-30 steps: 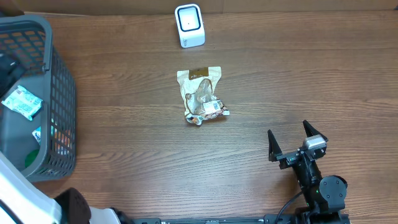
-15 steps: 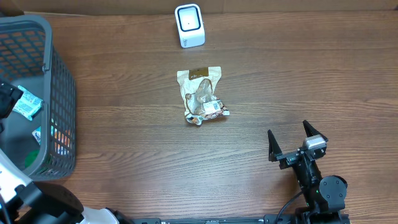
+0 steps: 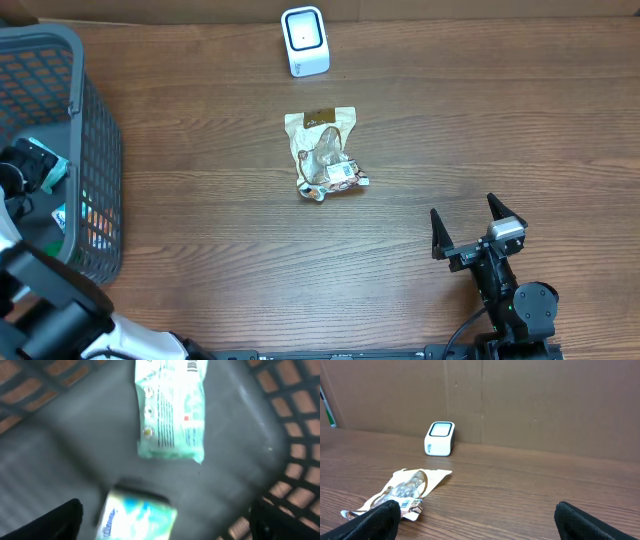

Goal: Scan the item barcode
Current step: 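Reach into the basket and grasp the light-green wipes pack, left gripper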

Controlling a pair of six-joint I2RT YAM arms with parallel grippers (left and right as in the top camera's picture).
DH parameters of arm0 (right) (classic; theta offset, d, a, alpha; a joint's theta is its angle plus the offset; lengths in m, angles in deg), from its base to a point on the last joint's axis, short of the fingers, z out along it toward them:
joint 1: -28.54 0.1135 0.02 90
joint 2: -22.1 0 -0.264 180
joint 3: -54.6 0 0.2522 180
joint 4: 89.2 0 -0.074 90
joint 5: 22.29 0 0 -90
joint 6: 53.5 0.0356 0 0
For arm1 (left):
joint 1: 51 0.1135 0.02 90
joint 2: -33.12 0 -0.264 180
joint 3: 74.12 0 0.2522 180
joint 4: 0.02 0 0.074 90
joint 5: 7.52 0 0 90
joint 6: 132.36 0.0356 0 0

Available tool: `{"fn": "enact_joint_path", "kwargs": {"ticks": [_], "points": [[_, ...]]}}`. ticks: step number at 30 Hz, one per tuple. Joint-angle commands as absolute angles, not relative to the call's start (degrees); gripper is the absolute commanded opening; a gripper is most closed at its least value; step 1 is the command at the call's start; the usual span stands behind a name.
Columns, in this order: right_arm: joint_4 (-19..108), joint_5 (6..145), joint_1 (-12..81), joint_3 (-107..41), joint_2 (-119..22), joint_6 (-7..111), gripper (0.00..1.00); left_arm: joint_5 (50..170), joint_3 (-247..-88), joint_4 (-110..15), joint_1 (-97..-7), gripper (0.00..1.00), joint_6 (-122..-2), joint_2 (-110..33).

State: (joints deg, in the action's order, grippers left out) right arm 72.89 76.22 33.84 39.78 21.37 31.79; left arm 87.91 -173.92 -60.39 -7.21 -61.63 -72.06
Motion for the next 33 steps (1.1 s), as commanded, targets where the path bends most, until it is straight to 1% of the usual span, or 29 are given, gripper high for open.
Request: {"fn": "enact_joint_path", "kwargs": {"ticks": [1, 8, 11, 14, 20, 22, 23, 24, 25, 27, 29, 33], "points": [[73.1, 75.4, 33.7, 40.4, 21.9, 32.1, 1.00, 87.7, -173.3, -57.1, -8.5, 0.84, -60.1, -75.5], [73.1, 75.4, 33.7, 40.4, 21.9, 32.1, 1.00, 85.9, -173.3, -47.8, -11.0, 0.85, -54.0, -80.1], [73.1, 75.4, 33.7, 40.4, 21.9, 32.1, 1.00, 83.1, -173.3, -45.1, -12.6, 0.85, -51.3, -82.6], [73.1, 75.4, 33.7, 40.4, 21.9, 32.1, 1.00, 78.1, -173.3, -44.3, -14.1, 0.86, -51.2, -85.0], [73.1, 75.4, 33.7, 40.4, 21.9, 32.1, 1.00, 71.3, -173.3, -44.6, -15.0, 0.82, -52.6, -87.5], [73.1, 75.4, 33.7, 40.4, 21.9, 32.1, 1.00, 71.3, -173.3, -44.6, -15.0, 0.79, -53.5, -87.5], [73.1, 75.4, 33.7, 40.4, 21.9, 32.1, 1.00, 71.4, -173.3, -44.6, -15.0, 0.75, -53.8, -87.5], [73.1, 75.4, 33.7, 40.4, 21.9, 32.1, 1.00, 71.4, -173.3, -44.9, -15.0, 0.68, -54.2, -87.5], [73.1, 75.4, 33.7, 40.4, 21.9, 32.1, 1.00, 71.4, -173.3, -45.3, -15.0, 0.57, -54.2, -87.5], [73.1, 75.4, 33.7, 40.4, 21.9, 32.1, 1.00, 71.4, -173.3, -45.5, -15.0, 0.51, -54.2, -87.5], [73.1, 75.4, 33.7, 40.4, 21.9, 32.1, 1.00, 71.5, -173.3, -45.7, -15.0, 0.49, -54.2, -87.5], [73.1, 75.4, 33.7, 40.4, 21.9, 32.1, 1.00, 71.5, -172.4, -45.2, -15.0, 0.56, -54.2, -87.5]]}}
